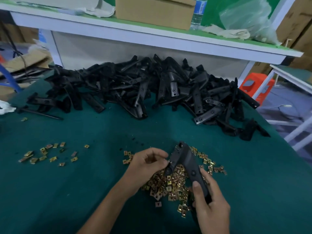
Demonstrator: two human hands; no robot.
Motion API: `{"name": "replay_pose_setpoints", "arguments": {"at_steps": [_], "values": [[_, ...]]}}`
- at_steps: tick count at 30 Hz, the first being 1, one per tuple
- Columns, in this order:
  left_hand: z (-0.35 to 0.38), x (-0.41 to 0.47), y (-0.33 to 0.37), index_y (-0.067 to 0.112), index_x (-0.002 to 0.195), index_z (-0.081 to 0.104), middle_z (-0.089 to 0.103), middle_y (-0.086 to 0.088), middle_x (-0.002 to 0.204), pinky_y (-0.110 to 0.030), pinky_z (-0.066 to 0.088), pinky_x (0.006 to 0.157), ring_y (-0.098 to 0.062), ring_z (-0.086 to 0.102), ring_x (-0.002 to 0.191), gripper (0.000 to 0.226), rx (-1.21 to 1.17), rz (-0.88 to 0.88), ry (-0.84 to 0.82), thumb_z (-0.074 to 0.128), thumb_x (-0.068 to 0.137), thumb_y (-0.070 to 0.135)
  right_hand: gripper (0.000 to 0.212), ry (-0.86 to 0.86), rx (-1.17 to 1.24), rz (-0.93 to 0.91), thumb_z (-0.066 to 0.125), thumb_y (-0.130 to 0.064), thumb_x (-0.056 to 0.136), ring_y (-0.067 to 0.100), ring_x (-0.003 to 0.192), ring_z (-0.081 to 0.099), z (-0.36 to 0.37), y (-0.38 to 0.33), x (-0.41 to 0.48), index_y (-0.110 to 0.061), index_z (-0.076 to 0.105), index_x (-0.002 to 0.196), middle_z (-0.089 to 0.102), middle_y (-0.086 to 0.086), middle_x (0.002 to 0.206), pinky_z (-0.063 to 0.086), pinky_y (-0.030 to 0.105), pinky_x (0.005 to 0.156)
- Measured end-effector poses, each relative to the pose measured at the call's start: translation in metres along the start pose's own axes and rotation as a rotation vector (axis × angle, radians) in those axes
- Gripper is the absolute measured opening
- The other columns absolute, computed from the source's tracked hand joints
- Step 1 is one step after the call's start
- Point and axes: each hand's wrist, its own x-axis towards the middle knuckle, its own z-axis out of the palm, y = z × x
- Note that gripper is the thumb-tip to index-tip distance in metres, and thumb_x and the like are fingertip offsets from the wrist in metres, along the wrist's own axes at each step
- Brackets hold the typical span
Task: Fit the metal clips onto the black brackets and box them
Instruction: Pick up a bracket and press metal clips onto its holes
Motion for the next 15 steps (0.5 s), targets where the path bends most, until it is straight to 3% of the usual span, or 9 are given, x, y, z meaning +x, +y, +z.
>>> {"name": "replay_pose_setpoints", "arguments": {"at_steps": [5, 10, 15], "values": [[0.0008, -0.0019, 0.0007, 0.02, 0.087, 0.075, 0.068, 0.002, 0.076, -0.023, 0.055, 0.065, -0.013, 0.066, 0.071, 0.019, -0.125, -0.062, -0.008, 0.072, 0.089, 0.001, 0.039, 0.011, 0.019, -0.002, 0.061, -0.054, 0.081, 0.023, 0.047, 0.061, -0.0003, -0.0024, -0.0029, -0.065, 0.059, 0.119, 0.074, -0.021, 0.084, 0.05, 0.037, 0.042], [-0.001, -0.0034, -0.0001, 0.025, 0.085, 0.076, 0.068, 0.001, 0.077, -0.026, 0.056, 0.068, -0.015, 0.065, 0.074, 0.025, -0.121, -0.074, -0.048, 0.072, 0.089, 0.001, 0.041, -0.003, 0.02, -0.015, 0.061, -0.053, 0.08, 0.012, 0.051, 0.064, -0.0008, -0.0052, -0.0046, -0.058, 0.062, 0.121, 0.071, -0.03, 0.092, 0.055, 0.033, 0.047], [-0.006, -0.0046, 0.0023, 0.03, 0.092, 0.076, 0.068, 0.004, 0.076, -0.019, 0.051, 0.064, -0.007, 0.063, 0.069, 0.022, -0.12, -0.094, -0.104, 0.075, 0.085, 0.008, 0.042, -0.033, 0.009, -0.042, 0.06, -0.052, 0.081, 0.005, 0.057, 0.067, -0.0018, -0.0074, -0.0054, -0.059, 0.059, 0.122, 0.069, -0.037, 0.096, 0.057, 0.025, 0.053]]}}
